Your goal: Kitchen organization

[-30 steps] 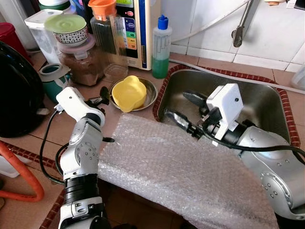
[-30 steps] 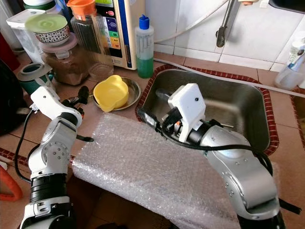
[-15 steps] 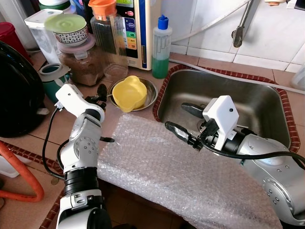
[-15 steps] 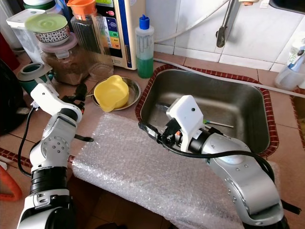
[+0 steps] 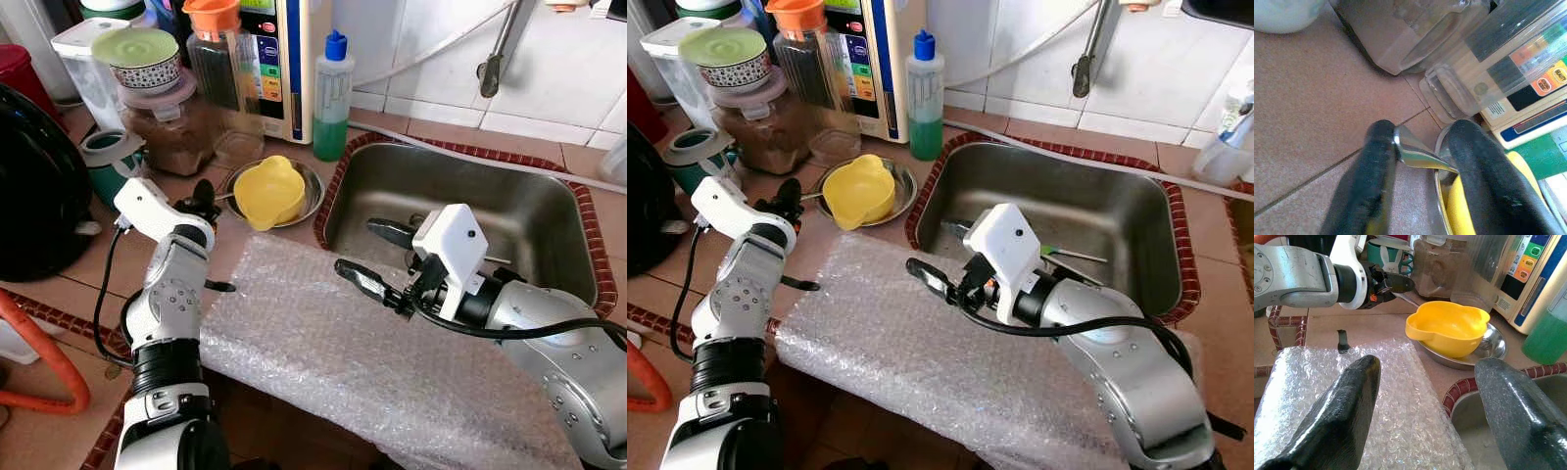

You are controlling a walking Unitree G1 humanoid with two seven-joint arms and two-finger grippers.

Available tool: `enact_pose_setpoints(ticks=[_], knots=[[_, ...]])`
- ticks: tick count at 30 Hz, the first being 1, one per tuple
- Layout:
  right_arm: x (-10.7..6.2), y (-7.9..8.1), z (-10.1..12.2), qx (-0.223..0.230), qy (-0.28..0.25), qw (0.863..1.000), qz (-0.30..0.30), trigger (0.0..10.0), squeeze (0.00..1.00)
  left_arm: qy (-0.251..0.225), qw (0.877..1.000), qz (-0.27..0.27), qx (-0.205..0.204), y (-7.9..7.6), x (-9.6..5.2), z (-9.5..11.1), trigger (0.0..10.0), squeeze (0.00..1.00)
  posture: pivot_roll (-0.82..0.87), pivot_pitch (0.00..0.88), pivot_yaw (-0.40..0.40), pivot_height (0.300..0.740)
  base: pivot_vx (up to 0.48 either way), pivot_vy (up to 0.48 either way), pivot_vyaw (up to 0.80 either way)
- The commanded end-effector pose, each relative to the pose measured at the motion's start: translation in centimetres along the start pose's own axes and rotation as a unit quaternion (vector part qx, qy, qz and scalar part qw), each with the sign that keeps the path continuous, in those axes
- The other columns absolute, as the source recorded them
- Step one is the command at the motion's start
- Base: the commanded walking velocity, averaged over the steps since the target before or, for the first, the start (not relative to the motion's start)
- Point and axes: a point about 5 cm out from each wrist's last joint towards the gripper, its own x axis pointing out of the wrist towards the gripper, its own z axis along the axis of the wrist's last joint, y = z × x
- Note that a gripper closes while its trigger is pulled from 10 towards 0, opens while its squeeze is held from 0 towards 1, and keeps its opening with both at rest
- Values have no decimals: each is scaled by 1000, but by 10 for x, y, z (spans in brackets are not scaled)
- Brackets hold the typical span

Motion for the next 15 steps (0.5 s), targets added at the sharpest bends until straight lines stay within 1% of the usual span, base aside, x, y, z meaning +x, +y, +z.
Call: enact_pose_setpoints(ticks=[1,6,11,15], knots=[[0,3,4,-7,-5,1000,9,10000,0,-20,1000,-2,0,-4,1,10,0,0,-83,106,33,740,0,0,0],[2,2,4,-9,-7,1000,7,10000,0,-44,999,-1,15,-9,0,21,0,0,-79,105,31,740,0,0,0],[3,2,4,-11,-8,1000,4,10000,0,-50,999,11,17,-6,-1,24,0,0,-76,104,32,740,0,0,0],[3,1,5,-13,-9,1000,3,10000,0,-67,997,22,31,-3,-2,31,0,0,-74,102,33,740,0,0,0]])
